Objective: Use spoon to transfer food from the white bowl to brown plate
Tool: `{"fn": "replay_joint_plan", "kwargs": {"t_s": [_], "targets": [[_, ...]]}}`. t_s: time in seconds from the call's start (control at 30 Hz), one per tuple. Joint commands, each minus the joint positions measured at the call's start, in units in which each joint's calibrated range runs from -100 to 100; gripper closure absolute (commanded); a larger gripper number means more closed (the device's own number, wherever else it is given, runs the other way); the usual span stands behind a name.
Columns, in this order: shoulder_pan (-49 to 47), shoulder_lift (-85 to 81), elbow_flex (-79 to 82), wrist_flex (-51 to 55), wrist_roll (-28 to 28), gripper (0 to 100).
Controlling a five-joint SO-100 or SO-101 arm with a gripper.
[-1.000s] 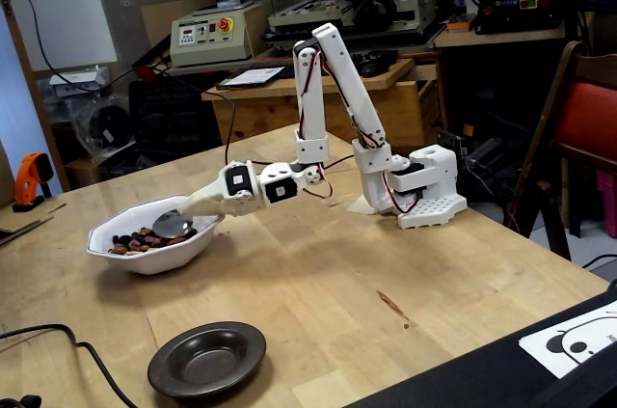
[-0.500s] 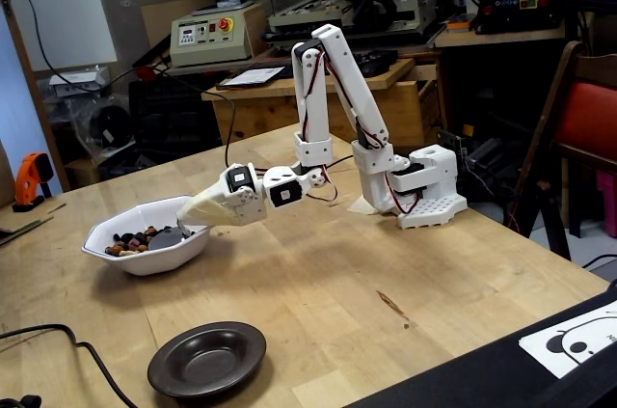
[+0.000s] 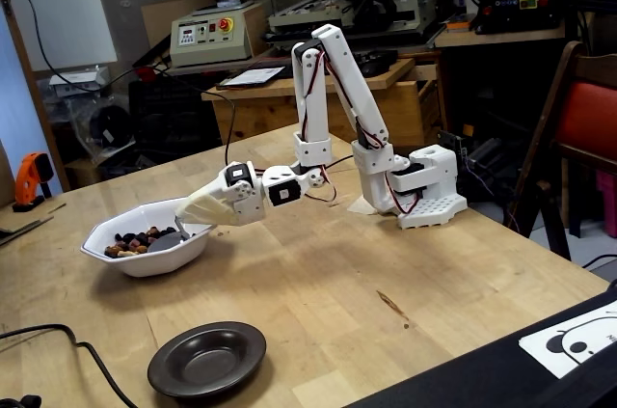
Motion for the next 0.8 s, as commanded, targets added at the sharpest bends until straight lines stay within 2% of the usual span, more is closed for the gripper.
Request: {"fn": "replay_joint_plan", "kwargs": {"t_s": [0.0,0.2,0.47,0.6,0.77], "targets": [[-1.02,-0.81,-0.63,0.02,0.15,97],[-0.43,-0.72,-0.81,-0.06,0.34,97],[-1.02,-0.72,-0.63,0.02,4.00,97],[-1.10,-0.72,-0.81,0.02,1.17,97],[-1.10,-0.81,-0.90,0.02,-4.88,97]]}}
